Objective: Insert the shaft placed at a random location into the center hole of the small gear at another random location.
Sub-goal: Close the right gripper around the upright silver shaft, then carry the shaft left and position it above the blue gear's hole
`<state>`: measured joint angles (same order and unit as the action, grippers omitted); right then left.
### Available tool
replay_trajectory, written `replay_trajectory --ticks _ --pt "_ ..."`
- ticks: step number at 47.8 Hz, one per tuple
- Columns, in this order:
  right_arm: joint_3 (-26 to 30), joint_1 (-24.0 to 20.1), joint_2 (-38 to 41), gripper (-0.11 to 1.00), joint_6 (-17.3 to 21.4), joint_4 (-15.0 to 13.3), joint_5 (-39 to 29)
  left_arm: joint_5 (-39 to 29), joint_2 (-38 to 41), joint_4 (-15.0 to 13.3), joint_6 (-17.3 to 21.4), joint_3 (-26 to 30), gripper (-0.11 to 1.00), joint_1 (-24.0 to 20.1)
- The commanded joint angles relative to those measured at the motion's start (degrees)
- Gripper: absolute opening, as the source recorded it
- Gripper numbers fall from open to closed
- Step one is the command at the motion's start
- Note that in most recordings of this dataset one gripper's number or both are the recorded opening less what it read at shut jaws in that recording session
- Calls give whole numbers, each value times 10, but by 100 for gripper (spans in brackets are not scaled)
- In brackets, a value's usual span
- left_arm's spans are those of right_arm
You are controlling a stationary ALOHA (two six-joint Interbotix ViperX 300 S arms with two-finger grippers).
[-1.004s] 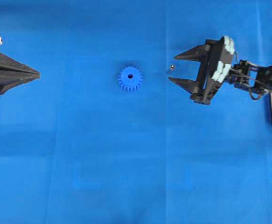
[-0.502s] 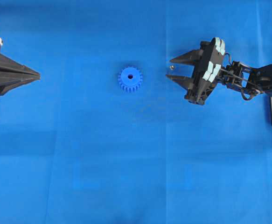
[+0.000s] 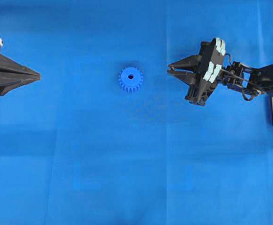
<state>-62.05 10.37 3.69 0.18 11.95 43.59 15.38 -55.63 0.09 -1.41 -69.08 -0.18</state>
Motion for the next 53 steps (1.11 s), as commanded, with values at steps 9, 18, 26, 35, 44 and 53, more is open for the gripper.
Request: replay_trajectory --ticks 9,18,26,35,44,53 --pt "31 0 -111 3 -18 2 -108 4 3 0 0 4 0 -2" --pt "43 0 -148 3 -37 1 -157 4 2 1 0 4 0 -2" --pt "62 -3 -133 3 -37 1 -160 4 2 0 0 4 0 -1" --pt "108 -19 -95 3 -38 1 -163 4 3 0 0 4 0 -1" --pt "171 -30 -51 3 -39 -1 -186 3 2 0 0 3 0 -1" --pt "217 -34 -22 3 -39 -2 -205 1 2 0 0 3 0 -1"
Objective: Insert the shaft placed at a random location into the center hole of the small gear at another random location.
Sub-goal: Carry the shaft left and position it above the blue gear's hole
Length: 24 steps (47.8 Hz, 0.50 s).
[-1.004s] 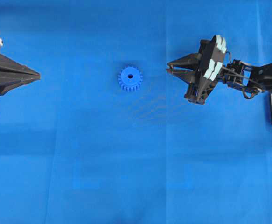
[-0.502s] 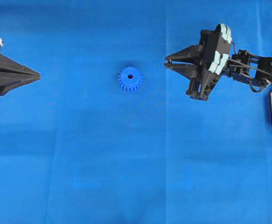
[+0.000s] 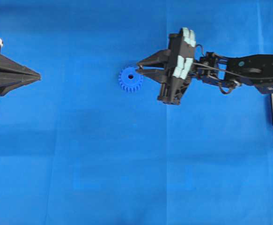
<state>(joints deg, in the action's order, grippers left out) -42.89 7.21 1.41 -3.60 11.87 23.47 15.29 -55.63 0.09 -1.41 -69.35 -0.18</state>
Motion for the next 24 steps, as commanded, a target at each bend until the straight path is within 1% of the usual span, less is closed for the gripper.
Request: replay_trajectory --ticks 1,11,24 --pt "28 -3 2 3 -1 -2 -4 1 2 1 0 5 0 -2" --pt "42 -8 10 3 -1 -1 -6 0 2 0 0 5 0 -1" --pt "43 -10 18 3 -1 -1 -4 0 2 1 0 4 0 -2"
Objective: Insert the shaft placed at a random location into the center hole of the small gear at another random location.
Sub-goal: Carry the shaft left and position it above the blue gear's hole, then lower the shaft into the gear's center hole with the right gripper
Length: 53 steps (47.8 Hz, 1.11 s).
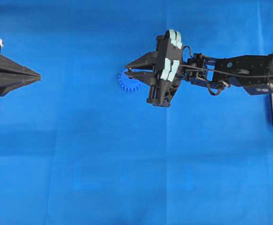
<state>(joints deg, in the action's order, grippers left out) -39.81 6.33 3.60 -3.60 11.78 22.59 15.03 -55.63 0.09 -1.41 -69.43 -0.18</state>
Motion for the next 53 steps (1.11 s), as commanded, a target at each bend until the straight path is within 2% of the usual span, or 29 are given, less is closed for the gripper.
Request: replay_trajectory --ticks 1,30,53 --pt "12 -1 -2 3 -1 0 4 3 2 0 0 6 0 -2" --pt "16 -1 59 3 3 4 21 3 2 0 0 6 0 -1" --pt "10 -1 29 3 -2 4 32 3 2 0 0 5 0 -2"
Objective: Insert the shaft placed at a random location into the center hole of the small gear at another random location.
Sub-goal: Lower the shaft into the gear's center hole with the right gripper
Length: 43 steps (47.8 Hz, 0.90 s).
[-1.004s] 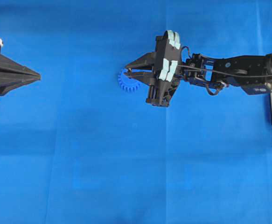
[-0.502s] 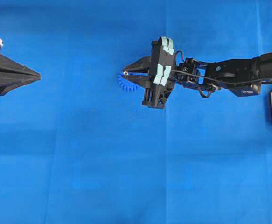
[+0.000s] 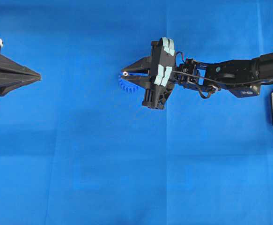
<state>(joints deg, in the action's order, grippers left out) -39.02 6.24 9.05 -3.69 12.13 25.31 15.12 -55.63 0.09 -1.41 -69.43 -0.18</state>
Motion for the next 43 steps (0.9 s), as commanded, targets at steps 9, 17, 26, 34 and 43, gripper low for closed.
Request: replay_trajectory --ticks 9,17,26,34,43 --pt "-6 0 -56 3 -4 -9 13 2 2 1 0 5 0 -2" --pt "-11 -1 -65 3 -4 -18 43 2 2 0 0 5 0 -2" --pt "-16 0 -63 3 -4 -18 54 2 2 0 0 5 0 -2" --pt "-21 0 -48 3 -3 -14 66 2 2 1 0 4 0 -1" --pt "-21 -1 -17 3 -2 -7 86 2 2 1 0 5 0 -1"
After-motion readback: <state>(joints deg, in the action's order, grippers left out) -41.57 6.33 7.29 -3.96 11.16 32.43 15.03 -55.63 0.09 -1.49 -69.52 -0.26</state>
